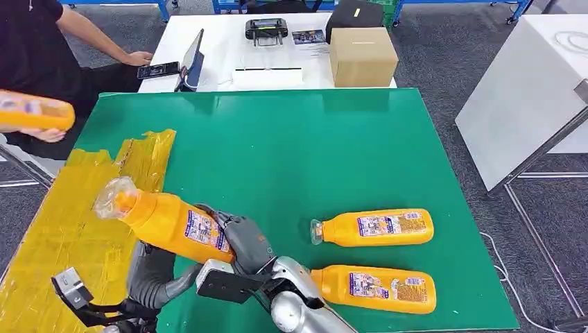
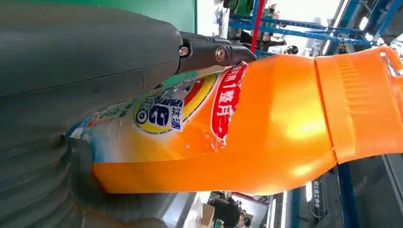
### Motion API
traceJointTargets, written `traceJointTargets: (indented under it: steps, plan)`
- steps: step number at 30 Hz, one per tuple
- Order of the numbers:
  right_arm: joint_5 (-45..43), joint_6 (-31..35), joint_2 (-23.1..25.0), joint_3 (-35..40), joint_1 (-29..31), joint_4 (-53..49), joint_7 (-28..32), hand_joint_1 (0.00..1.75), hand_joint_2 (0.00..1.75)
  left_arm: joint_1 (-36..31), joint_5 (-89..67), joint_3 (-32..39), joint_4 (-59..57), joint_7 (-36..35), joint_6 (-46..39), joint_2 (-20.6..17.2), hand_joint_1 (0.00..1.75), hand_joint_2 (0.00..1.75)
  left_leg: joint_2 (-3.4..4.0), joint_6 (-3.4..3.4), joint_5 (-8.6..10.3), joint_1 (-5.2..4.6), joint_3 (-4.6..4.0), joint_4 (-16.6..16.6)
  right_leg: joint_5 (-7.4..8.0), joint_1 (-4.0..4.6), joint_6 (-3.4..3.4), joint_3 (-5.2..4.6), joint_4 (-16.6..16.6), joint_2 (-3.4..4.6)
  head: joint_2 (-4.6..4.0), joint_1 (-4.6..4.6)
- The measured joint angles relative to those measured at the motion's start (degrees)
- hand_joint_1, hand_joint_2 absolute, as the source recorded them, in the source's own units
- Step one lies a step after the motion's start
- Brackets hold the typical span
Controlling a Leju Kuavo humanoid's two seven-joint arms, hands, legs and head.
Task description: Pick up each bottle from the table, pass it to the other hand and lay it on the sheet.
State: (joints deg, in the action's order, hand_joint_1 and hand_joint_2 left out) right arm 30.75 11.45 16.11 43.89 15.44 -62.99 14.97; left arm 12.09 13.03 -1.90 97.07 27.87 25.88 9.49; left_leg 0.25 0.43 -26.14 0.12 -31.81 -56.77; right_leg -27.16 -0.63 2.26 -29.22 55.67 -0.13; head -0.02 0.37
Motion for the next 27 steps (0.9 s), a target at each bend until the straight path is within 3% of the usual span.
traceJointTargets:
  steps: [11,27]
  plan:
    - [0.75,-3.56,0.66,1.88,1.43,4.59,-0.11,1.75,1.75,2.58,6.27,-3.76,0.13,-1.62,2.77,-1.60,0.00,1.75,-0.01,0.00,0.00,0.00,-0.02,0.01,-0.01,0.01,0.00,-0.02,0.00,0.01,0.00,0.00]
    - [0.90,-4.11,2.45,9.86,5.74,12.46,-1.09,1.75,1.75,2.99,5.64,-1.20,-0.20,-2.23,0.44,-2.60,0.00,1.75,0.00,0.00,0.00,0.00,0.00,0.00,-0.01,0.00,0.00,-0.02,0.00,0.01,0.00,0.02]
